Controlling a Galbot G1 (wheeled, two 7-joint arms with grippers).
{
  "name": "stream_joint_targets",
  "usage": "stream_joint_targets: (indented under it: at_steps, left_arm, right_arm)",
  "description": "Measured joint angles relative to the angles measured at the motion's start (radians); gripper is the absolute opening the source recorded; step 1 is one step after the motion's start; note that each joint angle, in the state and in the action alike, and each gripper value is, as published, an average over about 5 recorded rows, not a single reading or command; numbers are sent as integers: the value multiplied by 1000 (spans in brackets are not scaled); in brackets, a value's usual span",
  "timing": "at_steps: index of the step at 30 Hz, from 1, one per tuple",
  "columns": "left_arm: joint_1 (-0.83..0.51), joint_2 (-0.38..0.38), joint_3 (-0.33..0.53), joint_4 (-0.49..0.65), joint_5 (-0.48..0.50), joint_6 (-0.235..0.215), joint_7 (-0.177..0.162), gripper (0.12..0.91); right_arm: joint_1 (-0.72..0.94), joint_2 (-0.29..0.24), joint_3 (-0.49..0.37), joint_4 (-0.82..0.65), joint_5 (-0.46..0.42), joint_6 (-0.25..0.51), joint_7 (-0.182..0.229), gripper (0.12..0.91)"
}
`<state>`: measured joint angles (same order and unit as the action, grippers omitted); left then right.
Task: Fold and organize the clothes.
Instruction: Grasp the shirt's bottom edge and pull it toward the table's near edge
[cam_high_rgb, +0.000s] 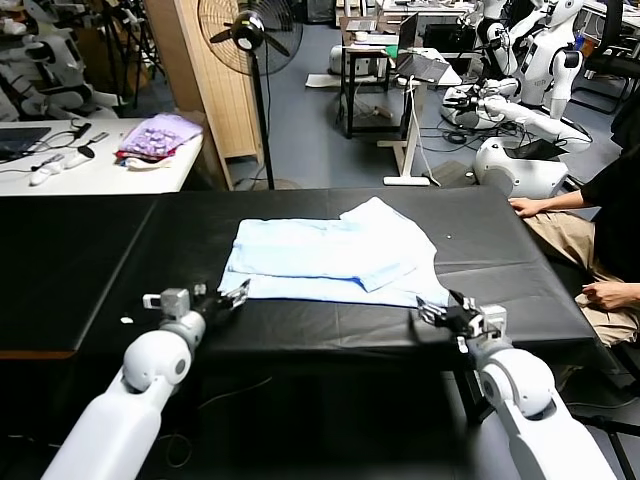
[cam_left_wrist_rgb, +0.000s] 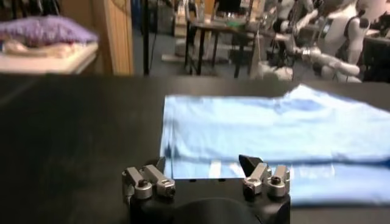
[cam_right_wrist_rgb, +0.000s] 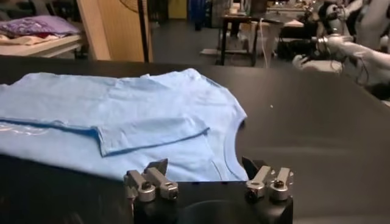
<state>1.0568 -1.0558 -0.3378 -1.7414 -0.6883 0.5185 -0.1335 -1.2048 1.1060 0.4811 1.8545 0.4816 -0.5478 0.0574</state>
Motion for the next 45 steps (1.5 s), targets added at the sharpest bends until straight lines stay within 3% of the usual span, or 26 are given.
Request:
stream_joint_targets:
  at_steps: [2,5,11,14,23,33,36,38,45]
  left_arm:
    - [0,-3,0,8,5,-2,2,691]
    - [-4,-10,0,23,14,-11,-8,526]
    - [7,-11,-3,27,21,-19,-26,195]
    - [18,-7,-4,14,23,-14,-37,126]
    - [83,29,-12,-92,4,56,-118,128]
    - [265,79,-62,-293,4,80,-152,128]
    - [297,76,-70,-329,13,76,-155,147]
    - [311,75,-74,-348,19,74,-158,211]
    - [342,95,-99,-410,7,95,-205,590]
  right_arm:
    - [-2,5,1,-4,-3,1,0,177]
    - [-4,10,0,-7,-7,1,0,123]
    - [-9,8,-6,6,-10,-5,14,122]
    - [-16,1,-7,20,-5,-23,38,122]
    - [-82,-39,13,143,50,-144,117,122]
    - [-169,-51,35,239,53,-180,124,135]
    - [-188,-53,44,261,56,-188,124,236]
    - [-202,-56,52,280,58,-188,128,347]
    - [-239,-81,100,368,109,-189,153,715]
